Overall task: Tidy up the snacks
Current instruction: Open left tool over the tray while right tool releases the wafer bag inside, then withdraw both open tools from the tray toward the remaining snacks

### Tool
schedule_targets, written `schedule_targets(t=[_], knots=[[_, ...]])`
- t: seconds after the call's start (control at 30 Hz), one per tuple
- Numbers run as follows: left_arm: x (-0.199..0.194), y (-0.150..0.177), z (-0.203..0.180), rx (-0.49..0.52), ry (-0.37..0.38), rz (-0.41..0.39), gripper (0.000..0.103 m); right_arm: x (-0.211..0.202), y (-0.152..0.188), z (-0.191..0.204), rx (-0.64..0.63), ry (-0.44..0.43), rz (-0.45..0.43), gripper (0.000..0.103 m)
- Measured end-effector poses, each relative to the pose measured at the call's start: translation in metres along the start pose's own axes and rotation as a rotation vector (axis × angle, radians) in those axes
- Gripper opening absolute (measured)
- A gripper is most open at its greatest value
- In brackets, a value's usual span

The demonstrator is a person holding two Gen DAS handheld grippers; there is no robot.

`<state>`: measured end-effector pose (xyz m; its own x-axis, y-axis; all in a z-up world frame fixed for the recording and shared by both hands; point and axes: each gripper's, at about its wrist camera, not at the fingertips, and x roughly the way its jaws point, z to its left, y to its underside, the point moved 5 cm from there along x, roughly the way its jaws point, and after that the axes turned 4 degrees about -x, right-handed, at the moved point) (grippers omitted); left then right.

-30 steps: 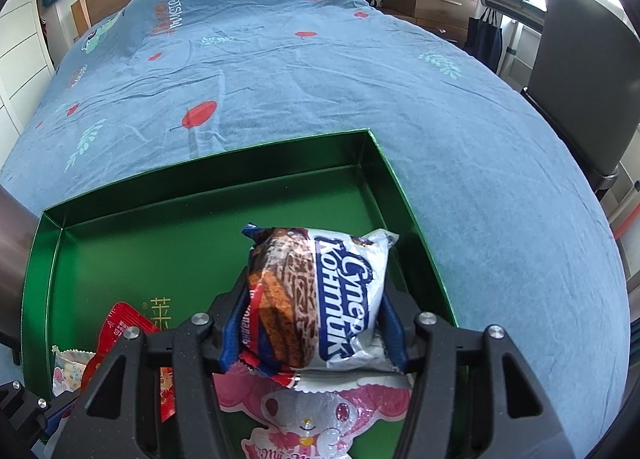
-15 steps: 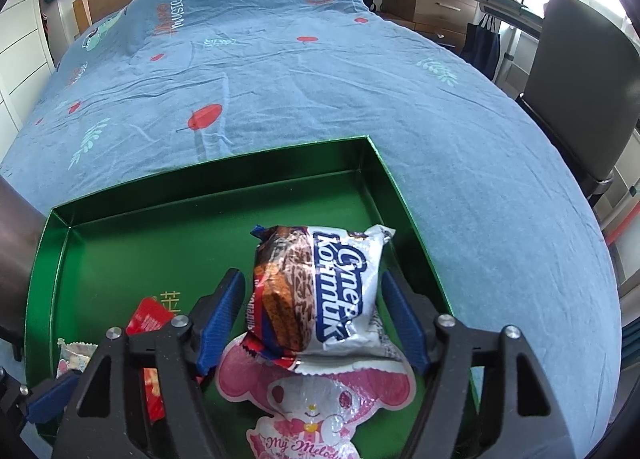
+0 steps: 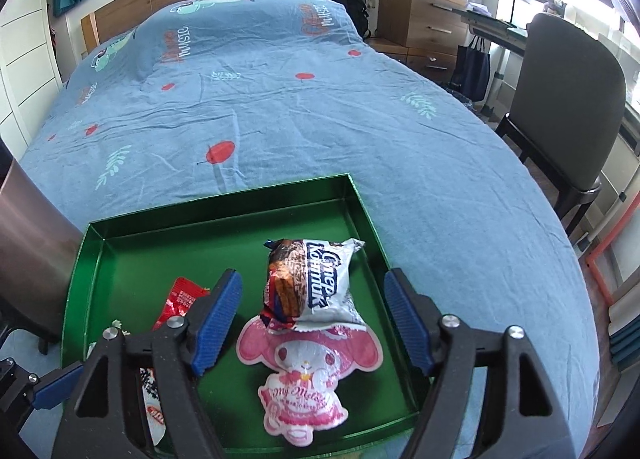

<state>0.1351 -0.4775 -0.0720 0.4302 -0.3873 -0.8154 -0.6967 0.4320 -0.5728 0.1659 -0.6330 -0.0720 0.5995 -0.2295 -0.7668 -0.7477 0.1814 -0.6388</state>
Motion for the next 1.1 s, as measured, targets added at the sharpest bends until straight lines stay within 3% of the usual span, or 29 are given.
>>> schedule_targets(t=[0.23,0.37,0.6,1.1], knots=[[-0.023,0.019,-0.001,0.005,0.016,0.003,0.036,-0.032,0.014,0.000,0.012,0.008,-0.019,0.103],[-0.040,0.034,0.003,0.002,0.018,-0.001,0.045,-0.048,0.026,0.008,-0.003,0.011,-0.017,0.103],[-0.064,0.061,0.020,-0.013,0.005,0.007,0.048,-0.083,0.050,0.028,-0.004,0.002,-0.031,0.103],[-0.116,0.135,0.096,-0.116,-0.119,0.005,0.050,-0.148,0.115,0.088,-0.015,-0.025,-0.033,0.103]])
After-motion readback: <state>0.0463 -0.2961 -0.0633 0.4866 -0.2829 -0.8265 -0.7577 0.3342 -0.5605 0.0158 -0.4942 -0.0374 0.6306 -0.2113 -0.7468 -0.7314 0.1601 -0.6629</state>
